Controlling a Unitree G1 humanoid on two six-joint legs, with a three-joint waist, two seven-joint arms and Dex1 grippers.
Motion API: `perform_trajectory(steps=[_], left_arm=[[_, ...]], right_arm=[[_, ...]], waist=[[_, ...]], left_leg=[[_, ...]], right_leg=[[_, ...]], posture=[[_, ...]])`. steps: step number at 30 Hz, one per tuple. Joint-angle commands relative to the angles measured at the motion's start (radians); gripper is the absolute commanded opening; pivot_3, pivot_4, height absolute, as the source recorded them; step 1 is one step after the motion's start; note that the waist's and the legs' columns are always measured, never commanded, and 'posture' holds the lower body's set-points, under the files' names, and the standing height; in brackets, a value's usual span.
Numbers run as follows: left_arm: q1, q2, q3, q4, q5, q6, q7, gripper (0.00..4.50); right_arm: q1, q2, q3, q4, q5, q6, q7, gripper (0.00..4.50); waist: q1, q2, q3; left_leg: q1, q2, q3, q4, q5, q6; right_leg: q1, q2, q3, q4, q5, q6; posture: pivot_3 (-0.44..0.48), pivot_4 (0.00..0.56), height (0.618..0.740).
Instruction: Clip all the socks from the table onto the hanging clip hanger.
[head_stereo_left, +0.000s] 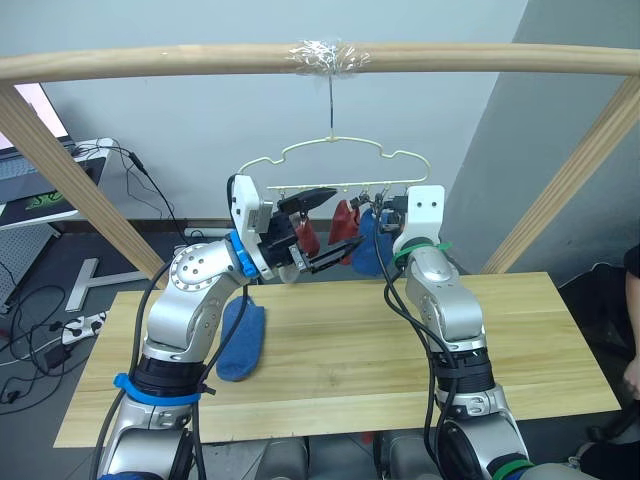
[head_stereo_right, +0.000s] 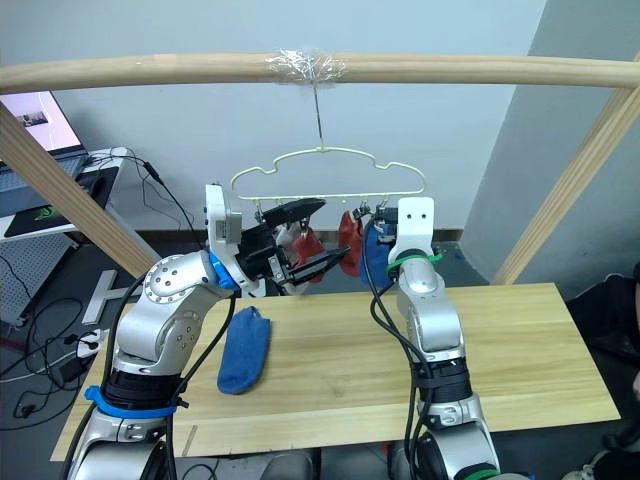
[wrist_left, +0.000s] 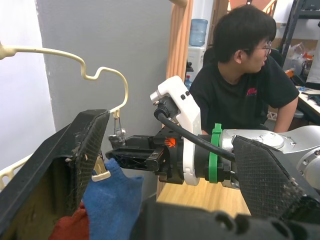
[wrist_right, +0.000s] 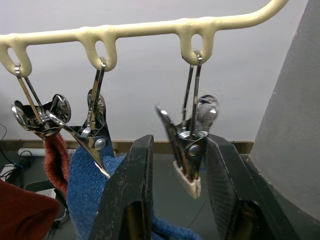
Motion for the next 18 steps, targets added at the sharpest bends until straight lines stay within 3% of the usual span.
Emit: perform_trajectory(steps=[1,6,18], left_arm=[[-0.001,0.005,0.014,-0.042,-0.011,-0.008,-0.001,4.5],[-0.008,0.002,0.011,-0.033,-0.008,-0.009,0.0,4.5],[-0.016,0.002,0.009,-0.035,-0.009,-0.003,0.0,4.5]], right_arm=[[0.008,0.009,-0.001,-0.099,0.017,0.03,0.002,1.49],[0.031,0.008,0.025,-0.119,0.006,0.028,0.011,1.49],[-0.054,-0.013,-0.019,0.012,-0.002,-0.046,-0.014,1.49]], waist=[[0.0,0.0,0.0],[-0.001,0.0,0.0],[-0.001,0.0,0.0]], left_leg=[[0.0,0.0,0.0,0.0,0.0,0.0],[0.0,0.0,0.0,0.0,0.0,0.0],[0.0,0.0,0.0,0.0,0.0,0.0]], right_leg=[[0.0,0.0,0.0,0.0,0.0,0.0],[0.0,0.0,0.0,0.0,0.0,0.0],[0.0,0.0,0.0,-0.001,0.0,0.0]], posture=[[0.173,0.141,0.74],[0.164,0.148,0.74],[0.168,0.151,0.74]])
